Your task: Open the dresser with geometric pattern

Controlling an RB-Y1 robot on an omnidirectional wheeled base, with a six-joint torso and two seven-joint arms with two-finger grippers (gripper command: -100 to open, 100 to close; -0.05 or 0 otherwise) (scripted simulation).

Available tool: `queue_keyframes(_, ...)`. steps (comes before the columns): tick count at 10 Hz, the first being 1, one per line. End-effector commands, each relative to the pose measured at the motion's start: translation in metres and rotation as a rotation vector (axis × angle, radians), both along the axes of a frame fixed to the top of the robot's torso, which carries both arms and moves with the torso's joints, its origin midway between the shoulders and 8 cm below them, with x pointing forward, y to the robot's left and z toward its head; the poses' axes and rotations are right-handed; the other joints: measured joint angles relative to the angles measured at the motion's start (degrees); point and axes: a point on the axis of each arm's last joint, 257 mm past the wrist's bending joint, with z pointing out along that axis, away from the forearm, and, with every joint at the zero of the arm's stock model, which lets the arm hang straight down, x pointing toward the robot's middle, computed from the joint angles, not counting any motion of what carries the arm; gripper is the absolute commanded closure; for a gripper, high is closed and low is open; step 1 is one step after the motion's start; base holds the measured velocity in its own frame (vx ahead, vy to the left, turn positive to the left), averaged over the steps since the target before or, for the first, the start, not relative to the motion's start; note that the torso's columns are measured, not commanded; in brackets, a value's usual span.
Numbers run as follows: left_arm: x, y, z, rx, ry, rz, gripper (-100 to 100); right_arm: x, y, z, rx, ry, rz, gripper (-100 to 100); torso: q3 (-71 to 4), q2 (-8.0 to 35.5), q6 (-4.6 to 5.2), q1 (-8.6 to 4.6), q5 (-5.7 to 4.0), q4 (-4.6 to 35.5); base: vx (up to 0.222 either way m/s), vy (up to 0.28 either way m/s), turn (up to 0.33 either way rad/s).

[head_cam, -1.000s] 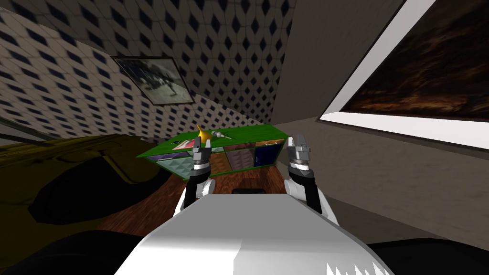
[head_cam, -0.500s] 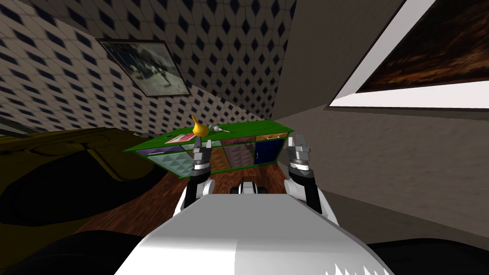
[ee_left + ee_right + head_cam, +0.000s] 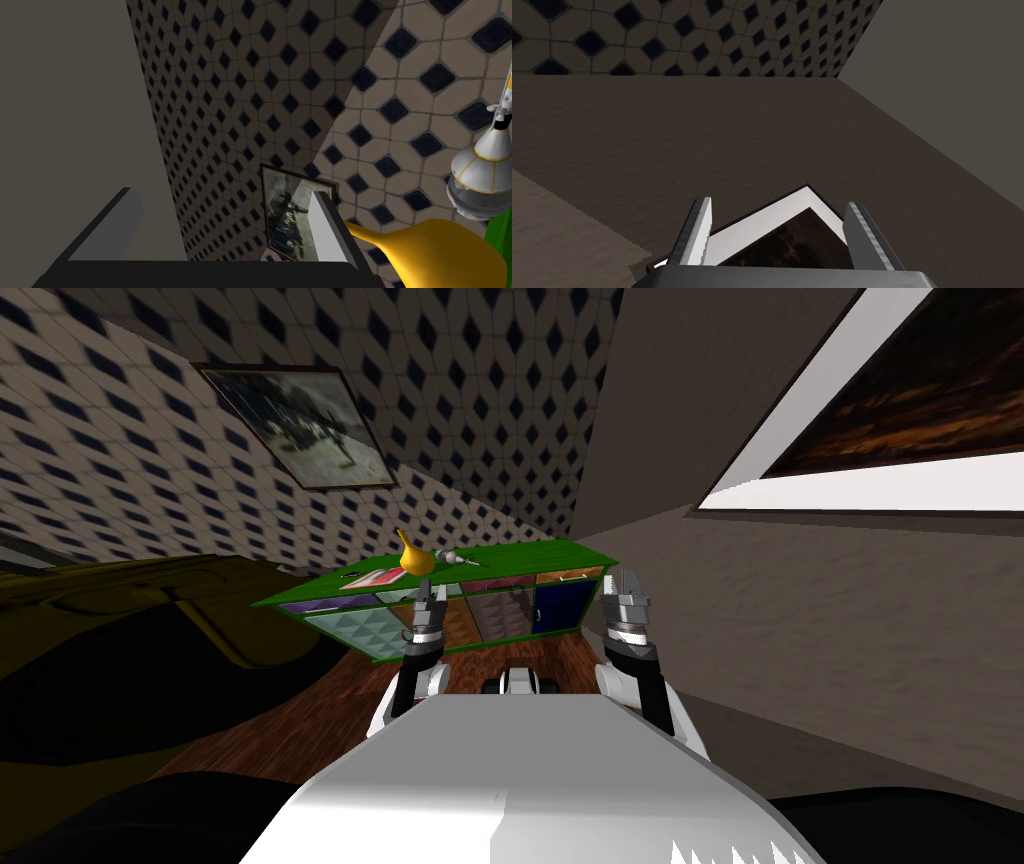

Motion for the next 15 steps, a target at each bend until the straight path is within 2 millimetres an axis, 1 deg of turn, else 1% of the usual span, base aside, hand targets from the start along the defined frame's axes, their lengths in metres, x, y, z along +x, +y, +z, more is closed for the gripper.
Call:
queue_keyframes(1, 0.008, 0.001, -0.017, 0.022, 0.007, -0.001, -100, 0.0, 0.0, 0.0, 0.0, 0.0, 0.0, 0, 0.0, 0.01, 0.0, -0.01, -0.01, 0.0, 0.057, -0.025, 0.016)
queue_keyframes(4, 0.015, 0.005, -0.039, 0.047, 0.014, -0.001, -100, 0.0, 0.0, 0.0, 0.0, 0.0, 0.0, 0, 0.02, 0.04, 0.0, 0.0, 0.0, 0.01, 0.056, -0.029, 0.021)
queue_keyframes(9, 0.023, 0.01, -0.065, 0.072, 0.026, 0.002, -100, 0.0, 0.0, 0.0, 0.0, 0.0, 0.0, 0, 0.01, 0.01, 0.0, 0.0, 0.0, 0.01, 0.053, -0.028, 0.014)
queue_keyframes(10, 0.025, 0.011, -0.073, 0.08, 0.028, 0.003, -100, 0.0, 0.0, 0.0, 0.0, 0.0, 0.0, 0, 0.02, 0.05, 0.0, 0.02, 0.0, 0.01, 0.038, -0.021, 0.019)
queue_keyframes(15, 0.031, 0.018, -0.101, 0.102, 0.042, 0.008, -100, 0.0, 0.0, 0.0, 0.0, 0.0, 0.0, 0, 0.0, 0.0, 0.0, -0.05, -0.02, 0.0, 0.054, -0.03, 0.017)
